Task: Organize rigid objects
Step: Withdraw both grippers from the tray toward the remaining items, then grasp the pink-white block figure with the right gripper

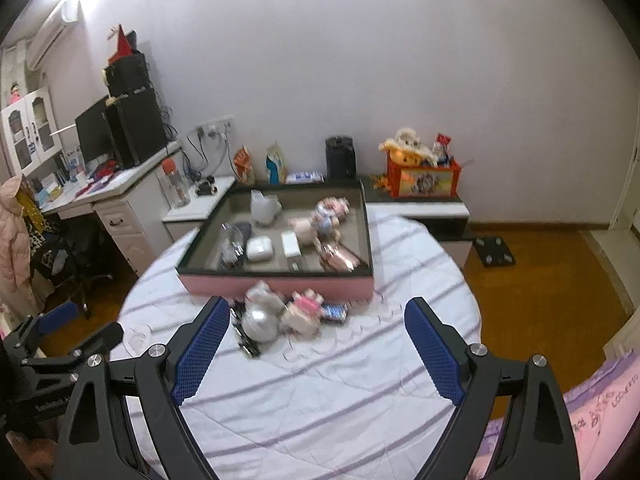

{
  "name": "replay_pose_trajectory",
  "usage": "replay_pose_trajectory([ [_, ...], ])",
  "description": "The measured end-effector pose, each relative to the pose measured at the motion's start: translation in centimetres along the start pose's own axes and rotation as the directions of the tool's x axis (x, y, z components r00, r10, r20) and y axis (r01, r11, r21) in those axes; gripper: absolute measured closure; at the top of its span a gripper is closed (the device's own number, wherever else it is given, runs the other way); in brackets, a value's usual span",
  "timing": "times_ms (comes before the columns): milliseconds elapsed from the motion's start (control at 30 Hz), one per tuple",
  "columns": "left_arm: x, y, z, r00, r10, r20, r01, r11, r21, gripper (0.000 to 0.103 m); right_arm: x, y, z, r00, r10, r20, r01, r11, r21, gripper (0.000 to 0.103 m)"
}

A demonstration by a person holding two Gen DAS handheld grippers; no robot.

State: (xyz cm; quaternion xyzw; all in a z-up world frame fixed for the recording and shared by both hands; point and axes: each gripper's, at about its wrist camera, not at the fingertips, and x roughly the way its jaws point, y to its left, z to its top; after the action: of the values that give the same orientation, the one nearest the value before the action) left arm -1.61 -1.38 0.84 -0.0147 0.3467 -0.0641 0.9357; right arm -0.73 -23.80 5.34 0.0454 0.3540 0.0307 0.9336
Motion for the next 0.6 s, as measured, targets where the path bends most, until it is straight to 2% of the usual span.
replay_pose_trajectory([
  [267,2.4,-0.6,-0.9,0.998,0.002,-0.057,-0.001,1.000,0.015,0.000,3.1,-1.6,-1.3,0.996,0.000,-0.084,0.003,1.000,0.030,0.012],
  [600,5.5,-0.1,-0.5,0.995,0.021,-0.093,-0.020,1.000,0.006,0.000,8.9,-1.5,-1.9,0.982,0.051,-0.180,-0.042,0.998,0.049,0.012],
])
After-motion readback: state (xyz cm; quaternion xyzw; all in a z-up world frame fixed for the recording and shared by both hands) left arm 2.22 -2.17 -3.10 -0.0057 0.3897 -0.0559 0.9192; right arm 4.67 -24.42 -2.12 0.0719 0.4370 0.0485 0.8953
